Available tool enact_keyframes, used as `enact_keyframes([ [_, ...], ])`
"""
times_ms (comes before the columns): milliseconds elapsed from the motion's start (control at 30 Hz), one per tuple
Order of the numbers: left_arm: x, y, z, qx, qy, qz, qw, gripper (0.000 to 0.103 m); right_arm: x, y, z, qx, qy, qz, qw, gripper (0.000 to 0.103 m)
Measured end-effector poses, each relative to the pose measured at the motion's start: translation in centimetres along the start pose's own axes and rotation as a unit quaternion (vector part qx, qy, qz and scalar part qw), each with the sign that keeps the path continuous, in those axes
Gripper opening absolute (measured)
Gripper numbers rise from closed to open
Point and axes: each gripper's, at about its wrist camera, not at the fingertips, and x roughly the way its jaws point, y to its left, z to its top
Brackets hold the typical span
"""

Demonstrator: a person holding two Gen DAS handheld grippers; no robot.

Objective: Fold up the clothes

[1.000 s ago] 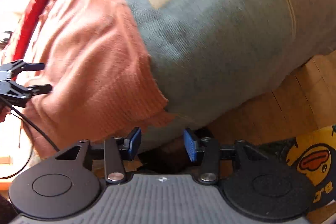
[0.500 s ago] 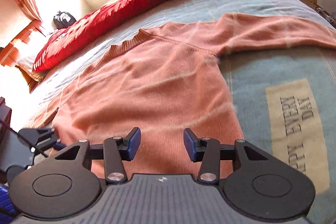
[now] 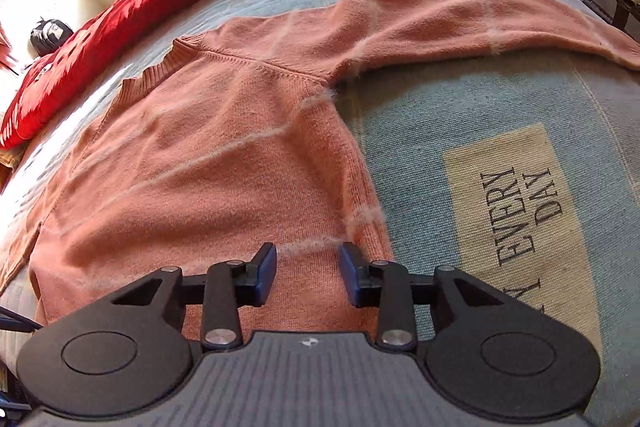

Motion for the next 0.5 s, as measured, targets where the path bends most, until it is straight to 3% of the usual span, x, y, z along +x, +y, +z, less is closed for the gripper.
enact_keyframes([
  [267,-0.4,4.3,-3.6,-0.127,0.000,0.015,0.9918,0.097,-0.2,7.5,0.9,-0.079,0.018,0.053,0.995,0.049],
  [433,-0.1,6.6,-6.3,-0.196,-0.009,0.002,0.9805,0.095,-0.2,13.2,1.6,-0.166,0.040,0.132,0.976,0.049],
  [500,-0.1,7.4,-7.1,-0.212,-0.022,-0.018,0.9770,0.092,0.2,15.8,1.3,-0.218,0.048,0.131,0.966,0.049],
])
